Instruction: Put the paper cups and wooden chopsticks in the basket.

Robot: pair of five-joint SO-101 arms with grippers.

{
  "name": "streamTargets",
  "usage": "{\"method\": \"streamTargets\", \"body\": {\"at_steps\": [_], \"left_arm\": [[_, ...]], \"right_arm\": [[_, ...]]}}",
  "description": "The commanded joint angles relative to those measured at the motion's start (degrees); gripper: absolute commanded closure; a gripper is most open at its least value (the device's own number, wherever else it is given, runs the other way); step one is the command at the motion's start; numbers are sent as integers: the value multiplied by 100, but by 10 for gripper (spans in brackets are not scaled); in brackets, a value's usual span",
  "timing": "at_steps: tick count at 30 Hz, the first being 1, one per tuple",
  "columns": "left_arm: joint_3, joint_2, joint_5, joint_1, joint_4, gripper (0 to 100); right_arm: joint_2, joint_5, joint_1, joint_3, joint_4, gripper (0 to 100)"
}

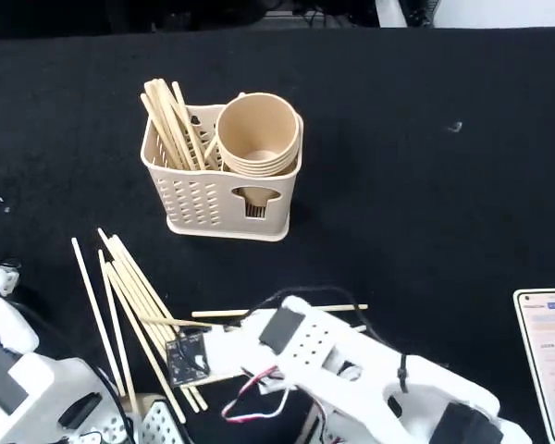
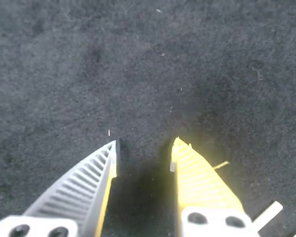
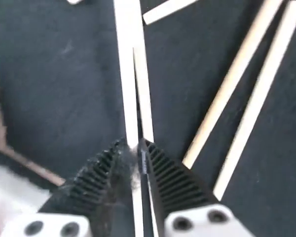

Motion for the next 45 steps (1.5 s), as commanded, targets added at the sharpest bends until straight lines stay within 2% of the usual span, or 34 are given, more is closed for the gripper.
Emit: {"method": "streamTargets", "body": {"at_steps": [1, 3, 8, 15, 21, 26, 29, 36, 39, 45], "left_arm": [[-277, -167, 53, -110, -62, 820], [-277, -167, 53, -110, -62, 820], [-286, -167, 53, -110, -62, 820], [-286, -167, 53, -110, -62, 820], [-286, -167, 53, -110, -62, 820], [-286, -167, 53, -101, -62, 820], [-286, -167, 53, -101, -62, 820], [-286, -167, 53, -101, -62, 820], [-286, -167, 53, -101, -62, 820], [-286, -167, 53, -101, -70, 820]], "right_arm": [[-198, 44, 105, 312, -695, 982], [-207, 44, 105, 321, -677, 967], [-242, 44, 97, 286, -352, 832], [-242, 44, 97, -655, 818, 825], [-207, 44, 105, -330, -70, 814], [-207, 53, 105, 154, -791, 714], [-198, 70, 105, 426, -1125, 726], [-224, 53, 105, 479, -1116, 762], [-242, 44, 185, 110, -730, 762], [-207, -220, 580, -1244, 826, 756]]}}
